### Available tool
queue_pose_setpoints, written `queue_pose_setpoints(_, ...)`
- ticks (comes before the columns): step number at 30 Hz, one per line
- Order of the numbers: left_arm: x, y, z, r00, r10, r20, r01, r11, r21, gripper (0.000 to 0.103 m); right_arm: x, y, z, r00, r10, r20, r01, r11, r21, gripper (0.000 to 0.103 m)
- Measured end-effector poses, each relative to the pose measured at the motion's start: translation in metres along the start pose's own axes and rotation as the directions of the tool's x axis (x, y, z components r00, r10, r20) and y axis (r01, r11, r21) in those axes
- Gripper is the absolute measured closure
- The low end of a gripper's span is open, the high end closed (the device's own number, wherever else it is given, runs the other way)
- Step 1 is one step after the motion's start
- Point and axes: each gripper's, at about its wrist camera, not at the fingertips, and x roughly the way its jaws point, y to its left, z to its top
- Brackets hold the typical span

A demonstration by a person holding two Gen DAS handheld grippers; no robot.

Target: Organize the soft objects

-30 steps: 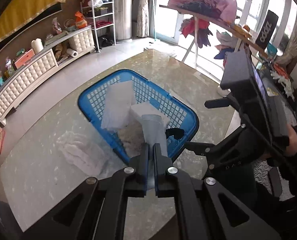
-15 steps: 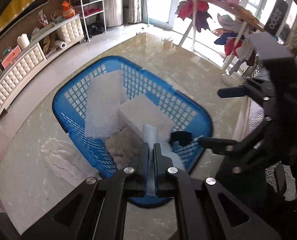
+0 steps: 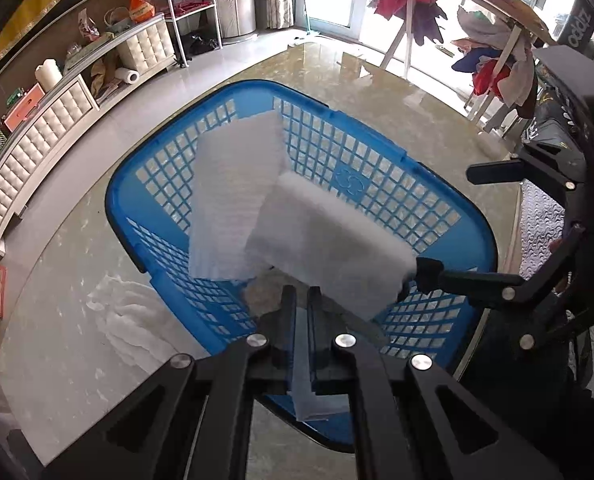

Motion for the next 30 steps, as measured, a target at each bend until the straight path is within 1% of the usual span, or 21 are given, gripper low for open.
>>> queue_pose_setpoints(4,-0.003,-0.004,0.001,1.000,0.000,0.010,0.000,1.000,0.007,0.098,0.000,0.000,0.002,1.000,0.002,-0.002,-0.002,1.000,0.000,0.000)
queue_pose_setpoints(6,-0.005,-0.005,0.001,1.000,-0.001,0.016,0.001,1.000,0.008,0.090,-0.001,0.000,0.003,1.000,0.002,-0.003,-0.002,1.000,0.001,0.000)
queue_pose_setpoints(7,-0.006,-0.005,0.001,1.000,0.001,0.020,-0.001,1.000,0.007,0.083,-0.002,0.000,0.002,1.000,0.002,-0.003,-0.002,1.000,0.001,0.000)
queue_pose_setpoints(8,-0.007,-0.006,0.000,1.000,0.000,0.022,-0.001,1.000,0.006,0.080,-0.002,0.001,0.003,1.000,0.002,-0.002,-0.002,1.000,0.001,0.000)
queue_pose_setpoints(9,-0.009,-0.007,0.000,1.000,0.001,0.027,-0.001,1.000,0.006,0.078,-0.002,0.001,0.003,1.000,0.002,-0.001,-0.002,1.000,0.001,0.000)
queue_pose_setpoints(11,-0.014,-0.008,-0.002,0.999,0.006,0.042,-0.006,1.000,0.008,0.067,-0.003,0.002,0.003,1.000,0.000,0.002,0.000,1.000,0.002,0.000)
queue_pose_setpoints(12,-0.016,-0.008,-0.002,0.999,0.006,0.048,-0.006,1.000,0.007,0.065,-0.005,0.002,0.002,1.000,0.000,0.005,0.000,1.000,0.002,0.000)
queue_pose_setpoints(13,-0.019,-0.009,-0.003,0.999,0.004,0.053,-0.004,1.000,0.010,0.061,-0.005,0.002,0.002,1.000,-0.001,0.006,0.001,1.000,0.003,0.000)
queue_pose_setpoints(14,-0.022,-0.010,-0.004,0.998,0.004,0.057,-0.005,1.000,0.015,0.054,-0.006,0.003,0.002,1.000,-0.002,0.008,0.002,1.000,0.004,0.000)
queue_pose_setpoints(17,-0.031,-0.012,-0.007,0.997,0.021,0.070,-0.022,0.999,0.023,0.042,-0.009,0.007,0.001,1.000,-0.002,0.015,0.001,1.000,0.006,0.000)
queue_pose_setpoints(20,-0.042,-0.012,-0.011,0.996,0.028,0.080,-0.029,0.999,0.014,0.034,-0.016,0.012,0.000,1.000,-0.002,0.027,0.002,1.000,0.001,0.000)
queue_pose_setpoints(23,-0.053,-0.012,-0.017,0.995,0.047,0.092,-0.048,0.999,0.010,0.029,-0.023,0.018,-0.001,0.999,-0.005,0.038,0.005,1.000,-0.009,0.000)
queue_pose_setpoints(25,-0.060,-0.013,-0.021,0.993,0.056,0.101,-0.057,0.998,0.006,0.027,-0.029,0.024,-0.002,0.999,-0.008,0.047,0.009,1.000,-0.017,0.000)
queue_pose_setpoints(28,-0.073,-0.011,-0.030,0.991,0.065,0.117,-0.065,0.998,-0.007,0.026,-0.036,0.031,-0.003,0.998,-0.009,0.060,0.011,1.000,-0.028,0.000)
queue_pose_setpoints(30,-0.081,-0.009,-0.036,0.989,0.081,0.128,-0.079,0.997,-0.016,0.021,-0.042,0.037,-0.003,0.998,-0.011,0.069,0.013,0.999,-0.037,0.000)
